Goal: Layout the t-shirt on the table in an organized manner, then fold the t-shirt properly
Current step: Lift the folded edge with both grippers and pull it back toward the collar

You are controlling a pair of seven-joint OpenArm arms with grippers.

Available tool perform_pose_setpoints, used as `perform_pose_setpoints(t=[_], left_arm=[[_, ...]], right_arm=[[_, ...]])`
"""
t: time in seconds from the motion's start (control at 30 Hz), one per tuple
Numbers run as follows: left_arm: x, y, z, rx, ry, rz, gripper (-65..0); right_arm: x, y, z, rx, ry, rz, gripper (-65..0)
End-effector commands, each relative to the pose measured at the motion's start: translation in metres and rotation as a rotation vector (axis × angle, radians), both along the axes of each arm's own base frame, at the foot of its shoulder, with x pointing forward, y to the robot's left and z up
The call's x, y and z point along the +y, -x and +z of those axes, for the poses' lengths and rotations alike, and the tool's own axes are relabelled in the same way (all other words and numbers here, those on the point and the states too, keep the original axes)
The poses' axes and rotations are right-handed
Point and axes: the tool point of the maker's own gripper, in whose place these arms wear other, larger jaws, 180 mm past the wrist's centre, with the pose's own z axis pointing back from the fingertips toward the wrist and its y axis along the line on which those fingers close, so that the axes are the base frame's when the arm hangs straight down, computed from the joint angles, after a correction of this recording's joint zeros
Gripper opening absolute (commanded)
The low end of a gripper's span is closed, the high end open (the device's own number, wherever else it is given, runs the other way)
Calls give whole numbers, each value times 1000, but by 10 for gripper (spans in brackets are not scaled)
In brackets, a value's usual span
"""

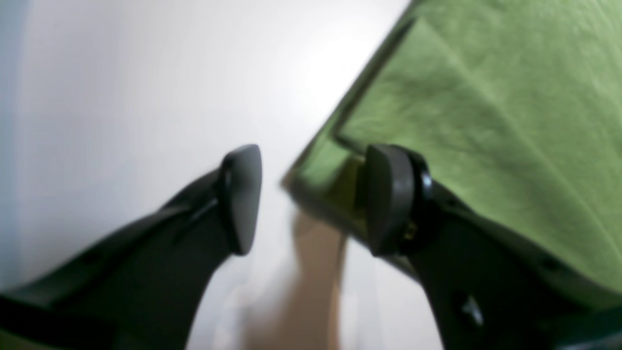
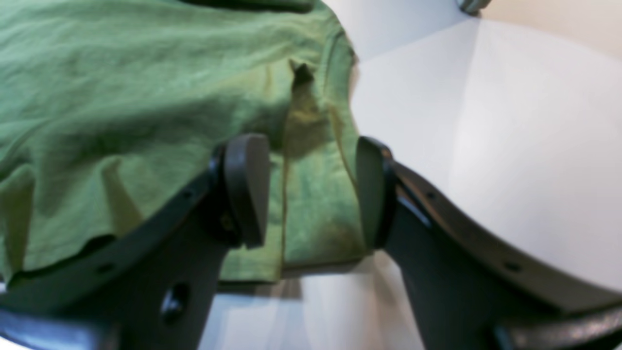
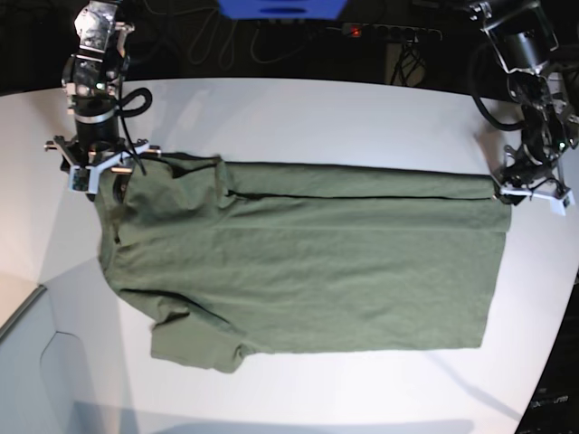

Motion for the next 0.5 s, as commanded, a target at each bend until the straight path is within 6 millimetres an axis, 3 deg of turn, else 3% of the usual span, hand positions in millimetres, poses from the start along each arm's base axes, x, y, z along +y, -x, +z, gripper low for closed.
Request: perform_pose_setpoints(t=[0.0, 0.33, 0.47], left_arm=[[4, -6, 7, -16, -9, -2, -322], [4, -4, 5, -11, -5, 4, -478], [4, -4, 5, -11, -5, 4, -612]], right_arm=[[-4, -6, 14, -54, 14, -5, -358], [-4, -8, 15, -60, 14, -5, -358], [-5, -9, 16, -63, 17, -4, -358]])
